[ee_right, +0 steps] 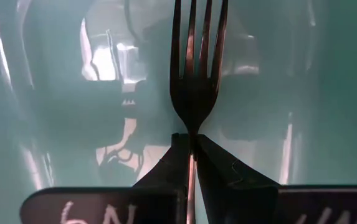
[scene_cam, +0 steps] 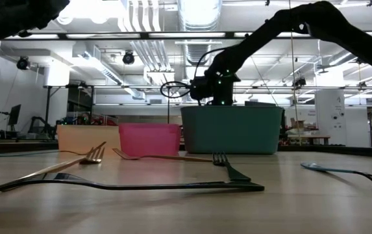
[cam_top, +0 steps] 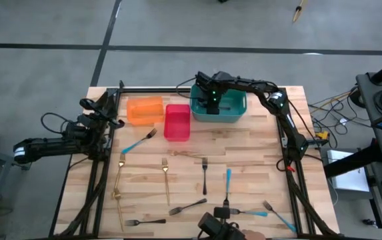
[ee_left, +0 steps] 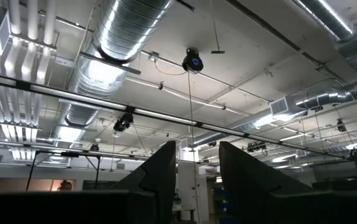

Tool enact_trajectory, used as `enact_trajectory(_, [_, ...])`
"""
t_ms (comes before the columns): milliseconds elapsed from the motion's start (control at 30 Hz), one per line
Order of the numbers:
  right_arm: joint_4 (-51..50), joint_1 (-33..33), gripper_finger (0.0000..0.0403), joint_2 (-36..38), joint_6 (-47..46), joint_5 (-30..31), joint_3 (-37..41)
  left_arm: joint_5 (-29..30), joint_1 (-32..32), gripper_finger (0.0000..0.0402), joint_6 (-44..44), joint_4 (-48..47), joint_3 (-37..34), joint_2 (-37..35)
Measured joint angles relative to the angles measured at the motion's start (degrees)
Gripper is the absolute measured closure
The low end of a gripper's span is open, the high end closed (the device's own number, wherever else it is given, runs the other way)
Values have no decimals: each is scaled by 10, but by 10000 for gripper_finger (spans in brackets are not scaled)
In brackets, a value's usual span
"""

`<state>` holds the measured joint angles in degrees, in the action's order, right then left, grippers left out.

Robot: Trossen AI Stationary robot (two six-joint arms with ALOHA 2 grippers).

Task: Sort silverware by color (type)
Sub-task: Put the black fork into the green bin

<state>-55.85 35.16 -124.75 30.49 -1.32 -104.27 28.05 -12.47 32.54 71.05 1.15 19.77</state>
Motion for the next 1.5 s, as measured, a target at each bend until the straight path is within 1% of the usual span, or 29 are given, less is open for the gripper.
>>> enact_trajectory(233, [12, 0, 390, 0, 2, 14, 5, 0, 0, 299, 0, 0, 0, 0])
enact_trajectory(733, [13, 0, 390, 0, -12, 15, 5, 0, 0, 299, -18, -6, 0, 0])
enact_trajectory(933, [13, 0, 390, 0, -55, 15, 5, 1, 0, 299, -27, -22, 0, 0])
enact_trajectory(1067, [12, 0, 388, 0, -65, 15, 5, 1, 0, 299, -30, -23, 0, 0])
enact_trajectory(1433, [18, 0, 334, 0, -57, 20, 5, 1, 0, 299, -30, -28, 0, 0])
enact_trajectory(1500, [18, 0, 321, 0, -58, 29, 5, 1, 0, 299, -30, -30, 0, 0])
